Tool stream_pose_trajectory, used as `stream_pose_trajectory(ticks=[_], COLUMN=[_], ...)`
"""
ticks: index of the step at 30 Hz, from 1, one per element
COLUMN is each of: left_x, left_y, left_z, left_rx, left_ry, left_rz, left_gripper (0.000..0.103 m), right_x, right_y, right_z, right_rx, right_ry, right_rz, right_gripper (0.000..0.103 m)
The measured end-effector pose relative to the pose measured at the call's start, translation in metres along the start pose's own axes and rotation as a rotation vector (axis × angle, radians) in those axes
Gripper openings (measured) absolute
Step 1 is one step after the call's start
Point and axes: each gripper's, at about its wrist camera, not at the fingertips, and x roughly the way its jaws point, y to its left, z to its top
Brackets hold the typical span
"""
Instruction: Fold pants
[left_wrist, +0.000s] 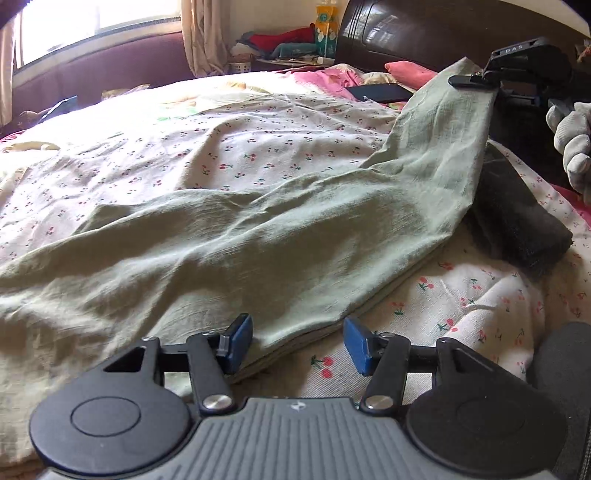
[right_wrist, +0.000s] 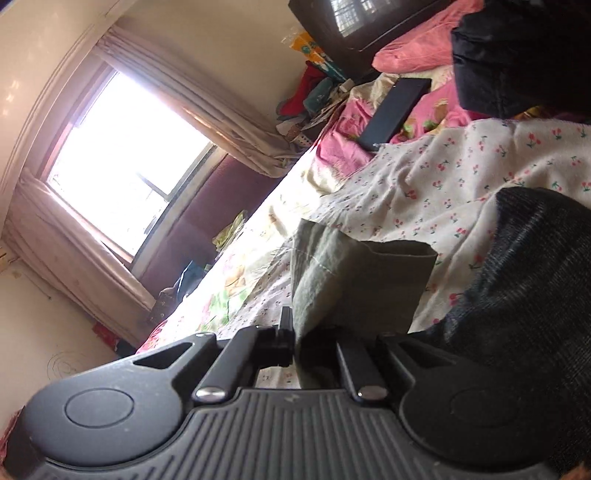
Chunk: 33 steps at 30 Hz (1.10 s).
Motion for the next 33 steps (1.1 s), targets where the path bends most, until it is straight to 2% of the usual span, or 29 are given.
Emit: stream_pose_trajectory(ticks=[3, 7, 12, 16, 20, 25, 28, 30, 33], left_x=[-0.021, -0.052, -0.088, -0.104, -0.118, -0.125, -0.129, -0.133, -0.138], left_y=[0.031, 0.078, 0.131, 0.166, 0.182, 0.182, 0.181, 0.181, 0.180], left_z=[-0.013, -0.034, -0.065, -0.090, -0.115, -0.126, -0.130, -0.133, -0.136], left_rx=[-0.069, -0.154, -0.224, -0.297, -0.359, -0.373, -0.379, -0.391, -0.397], left_ry=[-0.022, -0.046, -0.056, -0.050, -0.058, -0.090, -0.110, -0.124, -0.135], left_rz=[0.056, 0.155, 0.300, 0.365, 0.351, 0.330, 0.318, 0.308, 0.304], left_gripper=[0.067, 0.067, 0.067, 0.067, 0.067, 0.067, 0.067, 0.067, 0.067], right_x=[0.019, 0.052, 0.106, 0.134, 0.143, 0.132, 0.120, 0.115, 0.110], right_y=[0.048, 0.120, 0.208, 0.263, 0.302, 0.328, 0.330, 0.330, 0.331], right_z=[-0.021, -0.072, -0.165, -0.248, -0.320, -0.394, -0.422, -0.431, -0.435], right_rx=[-0.073, -0.238, -0.382, -0.490, -0.609, -0.883, -1.025, -1.104, -1.128], right_ry=[0.071, 0.195, 0.388, 0.524, 0.605, 0.629, 0.620, 0.606, 0.600], right_rz=[0.086, 0.190, 0.324, 0.394, 0.432, 0.468, 0.478, 0.481, 0.490], right_gripper=[0.005, 0.005, 0.005, 0.004, 0.004, 0.005, 0.005, 0.010, 0.013])
